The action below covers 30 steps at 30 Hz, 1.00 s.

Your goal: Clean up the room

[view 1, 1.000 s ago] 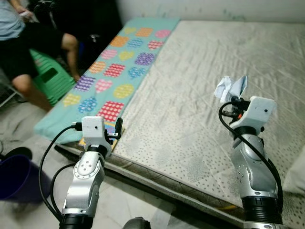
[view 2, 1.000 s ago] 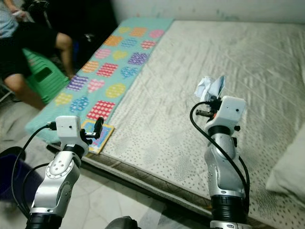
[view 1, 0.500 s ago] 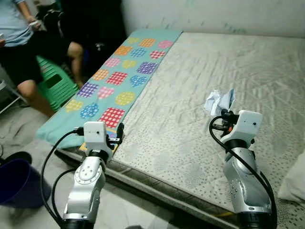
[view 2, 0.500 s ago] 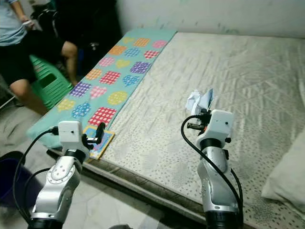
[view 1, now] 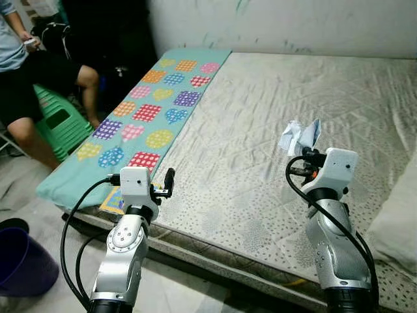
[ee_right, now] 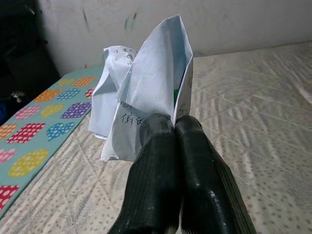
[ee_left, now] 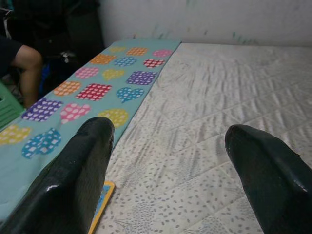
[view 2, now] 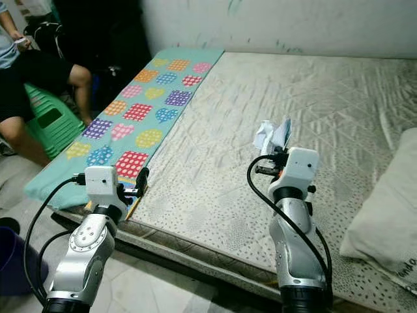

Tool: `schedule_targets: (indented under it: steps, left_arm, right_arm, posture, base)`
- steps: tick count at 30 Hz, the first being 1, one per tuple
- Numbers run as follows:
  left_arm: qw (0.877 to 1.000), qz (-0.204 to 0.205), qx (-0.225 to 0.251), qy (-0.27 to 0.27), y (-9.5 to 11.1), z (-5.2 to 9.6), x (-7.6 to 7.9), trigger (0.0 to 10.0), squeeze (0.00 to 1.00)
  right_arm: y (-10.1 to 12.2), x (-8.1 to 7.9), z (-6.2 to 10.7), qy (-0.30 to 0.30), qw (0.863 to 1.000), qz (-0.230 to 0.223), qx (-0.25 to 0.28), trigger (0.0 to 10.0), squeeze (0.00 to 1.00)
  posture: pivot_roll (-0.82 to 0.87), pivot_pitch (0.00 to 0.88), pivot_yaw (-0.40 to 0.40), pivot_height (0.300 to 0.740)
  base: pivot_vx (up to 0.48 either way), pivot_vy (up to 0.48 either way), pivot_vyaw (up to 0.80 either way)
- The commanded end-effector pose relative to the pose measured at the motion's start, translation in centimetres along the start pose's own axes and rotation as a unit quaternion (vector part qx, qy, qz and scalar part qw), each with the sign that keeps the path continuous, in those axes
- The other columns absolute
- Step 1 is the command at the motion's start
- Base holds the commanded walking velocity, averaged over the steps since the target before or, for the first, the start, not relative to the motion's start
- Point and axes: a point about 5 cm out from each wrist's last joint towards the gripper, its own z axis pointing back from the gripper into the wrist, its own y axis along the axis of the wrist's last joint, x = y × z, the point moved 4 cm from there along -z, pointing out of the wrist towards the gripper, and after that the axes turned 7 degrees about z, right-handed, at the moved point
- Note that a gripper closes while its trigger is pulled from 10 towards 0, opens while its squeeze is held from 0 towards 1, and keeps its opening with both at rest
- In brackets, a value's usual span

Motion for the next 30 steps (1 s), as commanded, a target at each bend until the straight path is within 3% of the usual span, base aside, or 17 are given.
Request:
schedule_targets:
  steps: [1, 13, 30]
  left_arm:
    - [1.000, -0.007, 0.001, 0.013, 0.0, 0.1, -0.8, 10.0, 0.00]
    - [1.000, 0.009, -0.008, 0.002, -0.2, 0.0, -0.5, 10.0, 0.00]
    - [1.000, 0.018, -0.013, -0.001, -0.4, 0.1, -0.3, 10.0, 0.00]
  right_arm:
    - [0.5, -0.9, 0.1, 0.017, 1.000, -0.001, 0.007, 10.0, 0.00]
    - [-0.3, -0.6, 0.9, 0.011, 1.000, -0.014, -0.007, 10.0, 0.00]
    - [-0.3, -0.7, 0.8, 0.014, 1.000, -0.012, -0.013, 10.0, 0.00]
  posture:
    - [-0.19, 0.057, 0.136, 0.740]
    - [-0.19, 0.067, 0.144, 0.740]
    - [-0.19, 0.080, 0.137, 0.740]
  base:
    - [0.000, 0.000, 0.00]
    - [0.000, 0.000, 0.00]
    - [0.000, 0.032, -0.77]
